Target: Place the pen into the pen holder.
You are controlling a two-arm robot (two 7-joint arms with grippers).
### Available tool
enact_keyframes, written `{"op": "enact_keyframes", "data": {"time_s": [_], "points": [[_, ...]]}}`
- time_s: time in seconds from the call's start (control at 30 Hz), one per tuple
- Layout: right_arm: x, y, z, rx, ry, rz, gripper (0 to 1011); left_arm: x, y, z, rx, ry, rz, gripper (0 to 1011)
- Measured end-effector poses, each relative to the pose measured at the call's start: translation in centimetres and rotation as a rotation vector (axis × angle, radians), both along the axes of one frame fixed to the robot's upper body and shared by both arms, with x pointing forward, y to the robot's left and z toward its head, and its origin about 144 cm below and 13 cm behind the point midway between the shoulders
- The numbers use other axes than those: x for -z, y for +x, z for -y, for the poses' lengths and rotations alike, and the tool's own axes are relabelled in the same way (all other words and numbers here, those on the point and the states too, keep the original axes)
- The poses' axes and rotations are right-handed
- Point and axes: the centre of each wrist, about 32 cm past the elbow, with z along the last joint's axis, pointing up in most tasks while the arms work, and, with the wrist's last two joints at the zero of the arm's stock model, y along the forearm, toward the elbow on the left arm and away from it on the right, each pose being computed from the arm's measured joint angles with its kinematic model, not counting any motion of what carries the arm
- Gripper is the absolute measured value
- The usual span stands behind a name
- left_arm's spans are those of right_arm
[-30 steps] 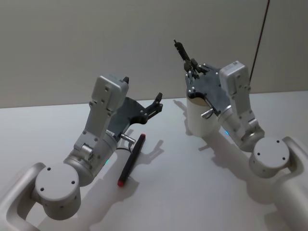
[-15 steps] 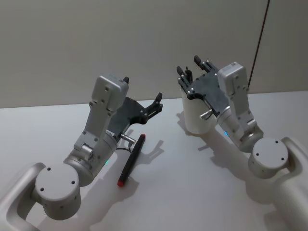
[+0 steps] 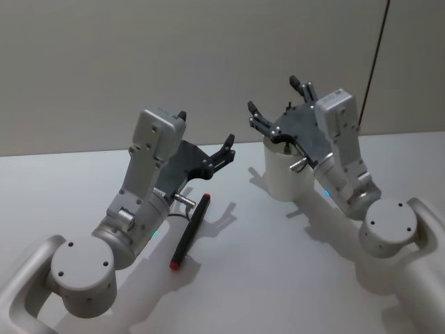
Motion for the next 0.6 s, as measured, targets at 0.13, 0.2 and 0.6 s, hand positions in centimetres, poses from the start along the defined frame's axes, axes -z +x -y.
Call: {"op": "enact_keyframes", "data": {"time_s": [0.13, 0.2, 0.6], "points": [[-0.2, -0.2, 0.2, 0.005, 0.013, -0.002, 1001, 0.0, 0.0, 0.0, 0.000, 0.000, 0.000, 1001], [-0.5, -0.4, 0.4, 0.011, 0.022, -0.004, 1001, 0.0, 0.0, 0.0, 0.000, 0.000, 0.000, 1001], [-1.5, -2.2, 2.4, 0.075, 0.068, -0.024, 1001, 0.0, 0.0, 0.0, 0.000, 0.000, 0.000, 1001]]}}
